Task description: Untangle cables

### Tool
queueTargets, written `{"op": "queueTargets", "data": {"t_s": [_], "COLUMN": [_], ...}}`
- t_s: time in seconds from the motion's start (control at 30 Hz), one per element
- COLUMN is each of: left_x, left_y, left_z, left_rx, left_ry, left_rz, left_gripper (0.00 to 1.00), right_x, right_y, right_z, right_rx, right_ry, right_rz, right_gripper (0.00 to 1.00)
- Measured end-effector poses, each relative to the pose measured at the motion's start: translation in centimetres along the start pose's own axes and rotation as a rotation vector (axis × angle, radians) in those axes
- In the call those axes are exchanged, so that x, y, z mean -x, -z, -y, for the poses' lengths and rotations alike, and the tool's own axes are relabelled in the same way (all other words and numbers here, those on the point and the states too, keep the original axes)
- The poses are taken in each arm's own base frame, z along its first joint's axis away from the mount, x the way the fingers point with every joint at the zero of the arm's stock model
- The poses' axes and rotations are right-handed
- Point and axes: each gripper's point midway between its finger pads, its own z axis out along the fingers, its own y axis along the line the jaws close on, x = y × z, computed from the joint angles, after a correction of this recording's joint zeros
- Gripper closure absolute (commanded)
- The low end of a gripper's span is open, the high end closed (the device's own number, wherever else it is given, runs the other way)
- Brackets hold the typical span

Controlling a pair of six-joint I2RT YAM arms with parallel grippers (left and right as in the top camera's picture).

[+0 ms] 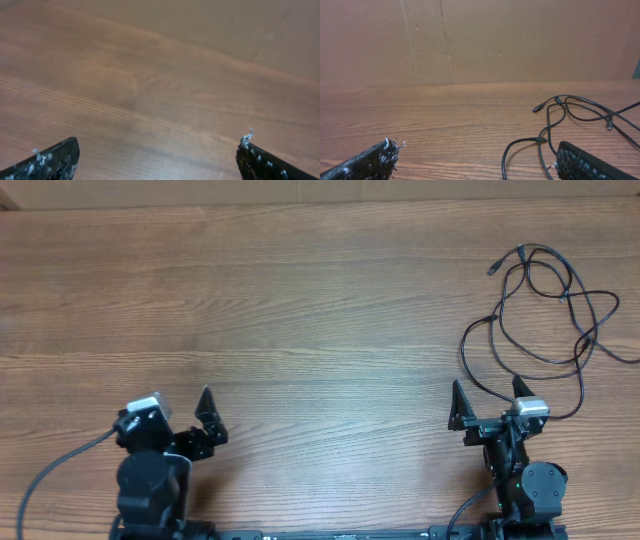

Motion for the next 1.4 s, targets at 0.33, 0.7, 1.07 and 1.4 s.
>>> {"op": "queueTargets", "data": {"t_s": [0.33, 0.7, 1.07, 1.4], "left_x": [1.1, 1.6, -4.7, -4.7], "left_y": [-1.1, -1.3, -3.9, -3.9], "left_z": [0.8, 2.1, 1.7, 1.8], "left_rx": [-0.144, -0.207, -0.208, -0.214], "left_ry": [0.063, -0.112, -0.234, -0.234], "left_rz": [0.361, 0.514, 0.255, 0.255], "left_gripper": [0.0, 0.0, 0.0, 0.0], "right_x": [0.0, 0.0, 0.0, 0.0], "right_y": [0.0, 0.0, 0.0, 0.0], "right_z": [0.0, 0.0, 0.0, 0.0], "right_rx": [0.0, 0.001, 0.001, 0.0], "right_ry": [-0.001, 0.0, 0.0, 0.0], "right_rz": [0.0, 0.0, 0.0, 0.0], "right_gripper": [0.0, 0.0, 0.0, 0.0]}}
